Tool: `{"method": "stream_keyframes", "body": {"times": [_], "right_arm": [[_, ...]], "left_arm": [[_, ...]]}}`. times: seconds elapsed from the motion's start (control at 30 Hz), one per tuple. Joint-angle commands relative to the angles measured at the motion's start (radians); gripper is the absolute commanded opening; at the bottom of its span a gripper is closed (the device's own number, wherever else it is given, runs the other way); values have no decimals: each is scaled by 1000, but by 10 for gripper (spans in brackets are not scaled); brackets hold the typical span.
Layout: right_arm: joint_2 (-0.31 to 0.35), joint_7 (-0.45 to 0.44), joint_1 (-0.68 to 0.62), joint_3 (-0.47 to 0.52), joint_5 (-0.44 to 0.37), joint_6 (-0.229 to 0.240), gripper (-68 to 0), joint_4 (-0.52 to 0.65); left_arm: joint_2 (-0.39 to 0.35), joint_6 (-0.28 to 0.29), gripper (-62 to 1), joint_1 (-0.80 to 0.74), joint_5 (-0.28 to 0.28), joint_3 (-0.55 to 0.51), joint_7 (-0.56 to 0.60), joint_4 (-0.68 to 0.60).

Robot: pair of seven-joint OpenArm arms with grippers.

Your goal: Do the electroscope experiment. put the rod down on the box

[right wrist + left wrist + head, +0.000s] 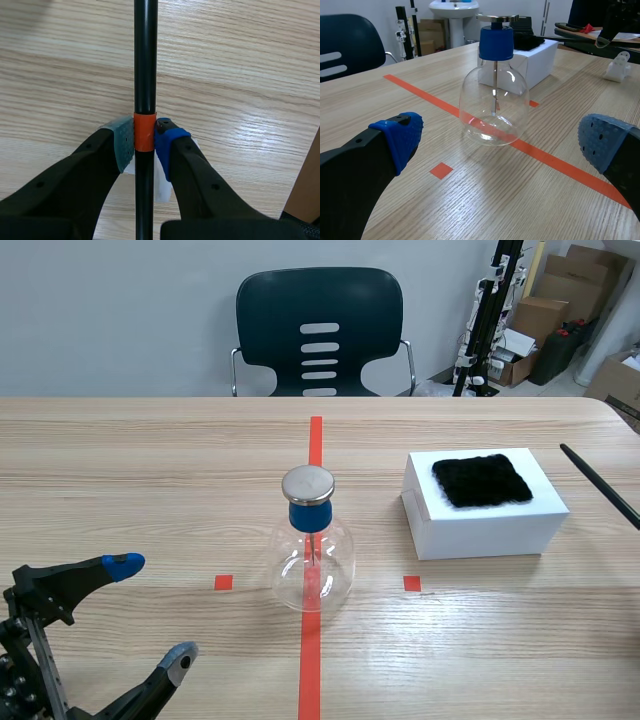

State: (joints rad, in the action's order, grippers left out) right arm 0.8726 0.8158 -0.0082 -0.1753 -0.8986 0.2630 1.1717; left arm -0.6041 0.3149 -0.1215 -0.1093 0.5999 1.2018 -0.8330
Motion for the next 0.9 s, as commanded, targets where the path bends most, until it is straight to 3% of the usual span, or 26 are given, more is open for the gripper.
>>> {"method": "stream_keyframes", "body": {"times": [0.0,0.2,0.87], "right_arm": [[5,-6,37,3,0,0,-673,-13],[-19,-21,88,-36,9,23,-673,-74],[-108,-96,135,-67,114,23,-673,-193]], "left_arm": [[-3,2,14,5,-6,-6,14,-19],[-3,2,14,5,-6,-6,14,-19],[-3,2,14,5,-6,-6,14,-19]]}}
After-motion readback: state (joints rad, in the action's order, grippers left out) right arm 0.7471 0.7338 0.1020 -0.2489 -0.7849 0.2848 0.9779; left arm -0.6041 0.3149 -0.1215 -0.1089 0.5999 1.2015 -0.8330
